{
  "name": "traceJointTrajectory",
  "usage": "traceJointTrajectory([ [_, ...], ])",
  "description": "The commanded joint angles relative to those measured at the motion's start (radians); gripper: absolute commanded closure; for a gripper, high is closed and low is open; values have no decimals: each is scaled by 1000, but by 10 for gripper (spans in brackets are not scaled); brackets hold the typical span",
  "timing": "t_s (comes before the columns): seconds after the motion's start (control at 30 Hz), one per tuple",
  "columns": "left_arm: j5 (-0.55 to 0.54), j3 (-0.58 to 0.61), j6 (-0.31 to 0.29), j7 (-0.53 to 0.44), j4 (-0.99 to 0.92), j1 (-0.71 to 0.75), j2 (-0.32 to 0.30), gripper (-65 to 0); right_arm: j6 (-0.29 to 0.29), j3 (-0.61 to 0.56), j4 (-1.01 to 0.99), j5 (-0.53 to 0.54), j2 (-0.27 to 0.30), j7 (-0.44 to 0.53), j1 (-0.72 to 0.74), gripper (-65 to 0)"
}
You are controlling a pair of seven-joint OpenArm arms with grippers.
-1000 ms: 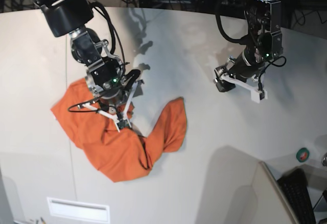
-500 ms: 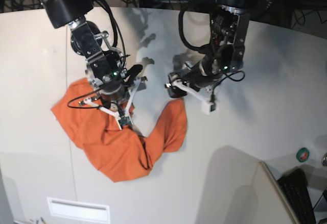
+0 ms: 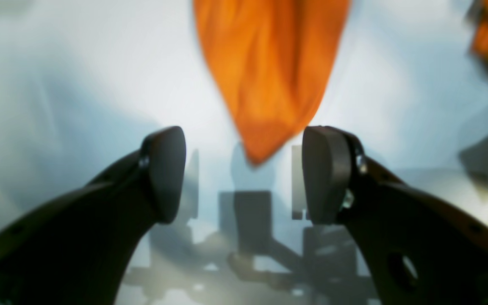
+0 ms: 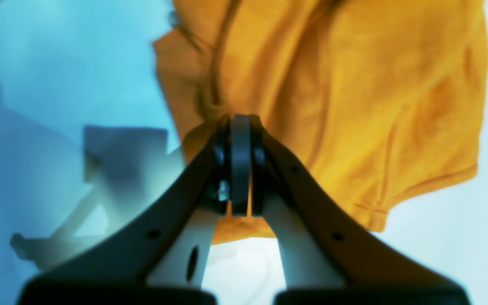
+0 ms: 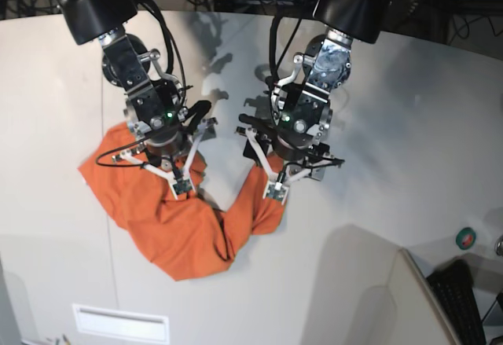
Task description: Layout the t-shirt on the table in an organized manner, then fold the t-shirt properly
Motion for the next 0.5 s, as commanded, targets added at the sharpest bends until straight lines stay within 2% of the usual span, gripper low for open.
traceJointTrajectory([
  [0.0,9,25,6,-12,-15,-35,-4,-411,-7,1,20,-7,-7,18,21,0],
  [0.2,7,130,4,-17,-132,-100,-4,-411,-7,1,21,-7,-9,18,21,0],
  [0.33,7,131,-20,-17,-129,-101,3,-411,-7,1,21,-7,-9,18,21,0],
  [0.47,9,131,-20,-9,-38,-87,9,-411,-7,1,21,-7,-9,18,21,0],
])
